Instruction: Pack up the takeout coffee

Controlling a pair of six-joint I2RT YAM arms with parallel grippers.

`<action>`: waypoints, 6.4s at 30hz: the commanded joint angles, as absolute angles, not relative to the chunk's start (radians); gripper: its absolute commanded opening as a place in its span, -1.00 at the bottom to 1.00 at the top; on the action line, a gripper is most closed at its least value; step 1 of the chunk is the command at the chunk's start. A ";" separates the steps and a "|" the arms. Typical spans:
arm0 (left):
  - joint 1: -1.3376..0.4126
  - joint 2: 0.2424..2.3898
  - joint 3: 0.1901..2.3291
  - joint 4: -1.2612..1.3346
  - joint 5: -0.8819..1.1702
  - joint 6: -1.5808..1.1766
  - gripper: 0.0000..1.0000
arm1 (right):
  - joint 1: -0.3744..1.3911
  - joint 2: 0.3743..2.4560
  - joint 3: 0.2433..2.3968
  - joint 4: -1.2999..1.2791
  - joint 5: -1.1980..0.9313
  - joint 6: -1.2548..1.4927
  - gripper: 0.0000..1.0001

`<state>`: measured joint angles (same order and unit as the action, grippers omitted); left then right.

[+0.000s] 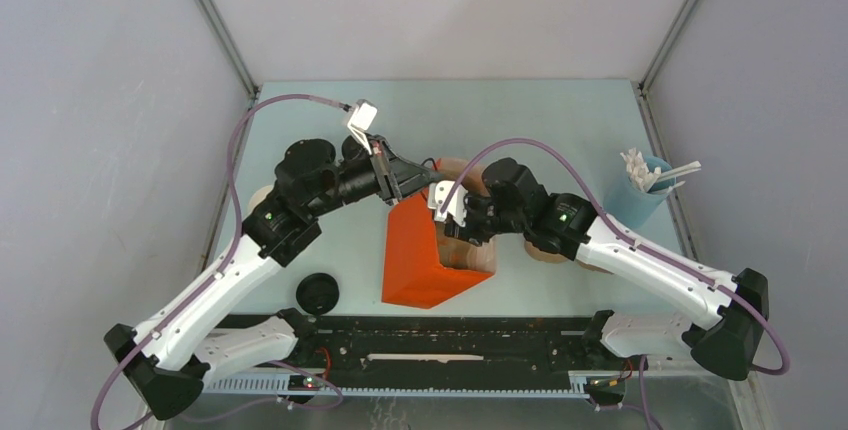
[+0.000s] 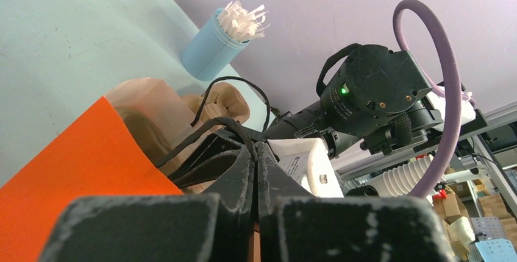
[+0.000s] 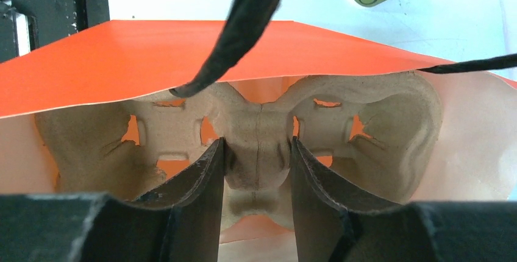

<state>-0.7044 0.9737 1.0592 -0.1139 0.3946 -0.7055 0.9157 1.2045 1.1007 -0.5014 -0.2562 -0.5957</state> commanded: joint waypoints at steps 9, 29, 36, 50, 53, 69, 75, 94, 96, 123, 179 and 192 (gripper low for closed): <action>-0.708 0.931 1.016 -0.092 0.414 -0.674 -1.00 | 0.907 1.235 1.144 -0.386 -0.279 -0.557 -0.26; -0.705 0.850 0.987 -0.210 0.298 -0.614 -1.00 | 0.988 1.064 1.471 -0.620 0.353 -0.035 0.99; -0.704 0.838 1.020 -0.268 0.219 -0.602 -1.00 | 0.820 1.096 1.577 -0.914 0.243 0.555 0.99; -0.701 0.807 1.019 -0.297 0.162 -0.620 -1.00 | 0.900 1.215 1.366 -0.474 0.036 0.839 0.62; -0.701 0.798 1.037 -0.327 0.117 -0.625 -1.00 | 0.923 1.218 1.331 -0.340 0.015 0.908 -0.43; -0.698 0.821 1.340 -0.520 -0.186 -0.763 -1.00 | 0.893 1.020 1.432 -0.467 0.186 0.884 -1.00; -0.599 0.867 1.128 -0.457 -0.116 -0.857 -1.00 | 0.750 1.051 1.233 -0.406 0.146 0.934 -1.00; -0.476 0.836 1.203 -0.493 0.146 -0.956 -1.00 | 0.781 0.942 1.247 -0.436 0.166 0.946 -1.00; -0.440 0.852 1.081 -0.474 0.171 -0.958 -1.00 | 0.755 0.972 1.184 -0.406 0.150 0.944 -1.00; -0.418 0.891 1.074 -0.023 0.416 -0.745 -1.00 | 0.574 1.119 1.338 -0.087 -0.485 0.101 -1.00; -0.773 1.017 1.159 0.003 -0.629 0.132 -1.00 | 0.338 1.182 1.178 0.094 -0.858 -0.141 -1.00; -0.759 0.987 1.217 -0.335 -0.484 -0.137 -0.99 | 0.380 1.117 1.158 0.075 -0.556 0.175 -1.00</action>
<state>-0.7757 0.9661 1.1061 -0.1650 -0.5289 -0.0166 0.3809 1.1351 1.0969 0.1108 -0.6922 0.0036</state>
